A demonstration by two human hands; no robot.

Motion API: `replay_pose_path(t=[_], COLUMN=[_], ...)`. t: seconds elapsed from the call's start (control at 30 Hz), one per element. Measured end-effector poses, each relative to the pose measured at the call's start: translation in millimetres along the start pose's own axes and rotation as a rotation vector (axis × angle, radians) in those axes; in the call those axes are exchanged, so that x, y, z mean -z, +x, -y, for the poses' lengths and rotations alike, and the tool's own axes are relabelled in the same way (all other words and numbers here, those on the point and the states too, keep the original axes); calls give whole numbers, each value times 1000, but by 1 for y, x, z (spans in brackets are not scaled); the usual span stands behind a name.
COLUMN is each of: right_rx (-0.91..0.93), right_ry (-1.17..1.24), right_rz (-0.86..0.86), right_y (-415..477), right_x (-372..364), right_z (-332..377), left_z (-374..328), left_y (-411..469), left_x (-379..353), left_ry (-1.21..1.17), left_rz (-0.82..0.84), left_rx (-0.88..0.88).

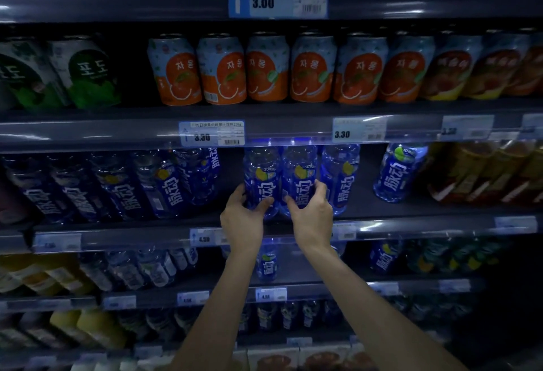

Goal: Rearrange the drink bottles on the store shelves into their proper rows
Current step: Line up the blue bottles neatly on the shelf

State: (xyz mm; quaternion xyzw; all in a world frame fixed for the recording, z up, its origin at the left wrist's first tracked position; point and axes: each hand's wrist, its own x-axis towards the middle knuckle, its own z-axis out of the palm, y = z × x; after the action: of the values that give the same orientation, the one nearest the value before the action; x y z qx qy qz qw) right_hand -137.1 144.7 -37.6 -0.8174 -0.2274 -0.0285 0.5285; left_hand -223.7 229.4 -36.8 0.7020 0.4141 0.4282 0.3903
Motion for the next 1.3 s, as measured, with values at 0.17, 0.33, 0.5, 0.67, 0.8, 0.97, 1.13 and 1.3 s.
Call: replay_pose_path(t=[0.17,0.33,0.5,0.67,0.8,0.97,1.13,1.3], right_rx=[50,123,169,75,52,-13,-13,-8], right_ry=[-77,-55,35,-5,109,294,319,300], right_rz=[-1,-60,-243,-237,-113,-77,-124,-131], right_y=[-1,-8,3,25,31,28,25,26], right_x=[2,13,36,49,47,43,35,36], right_z=[-1,-9,-20,-38,-43,-41,-37,-39], left_z=[1,1,1,3,4,5,4,2], left_y=[-4,-4,-4,-6,-5,-5,-5,-5], left_x=[0,1,-2,-3,-4,-4,-3,-2], left_ry=[-29,-78,-81,-101,-126,-125,-133,-124], left_rz=[13,27,39,38,19,18,24,29], left_rx=[-18,-12,-1,6,-5,-6,5,3])
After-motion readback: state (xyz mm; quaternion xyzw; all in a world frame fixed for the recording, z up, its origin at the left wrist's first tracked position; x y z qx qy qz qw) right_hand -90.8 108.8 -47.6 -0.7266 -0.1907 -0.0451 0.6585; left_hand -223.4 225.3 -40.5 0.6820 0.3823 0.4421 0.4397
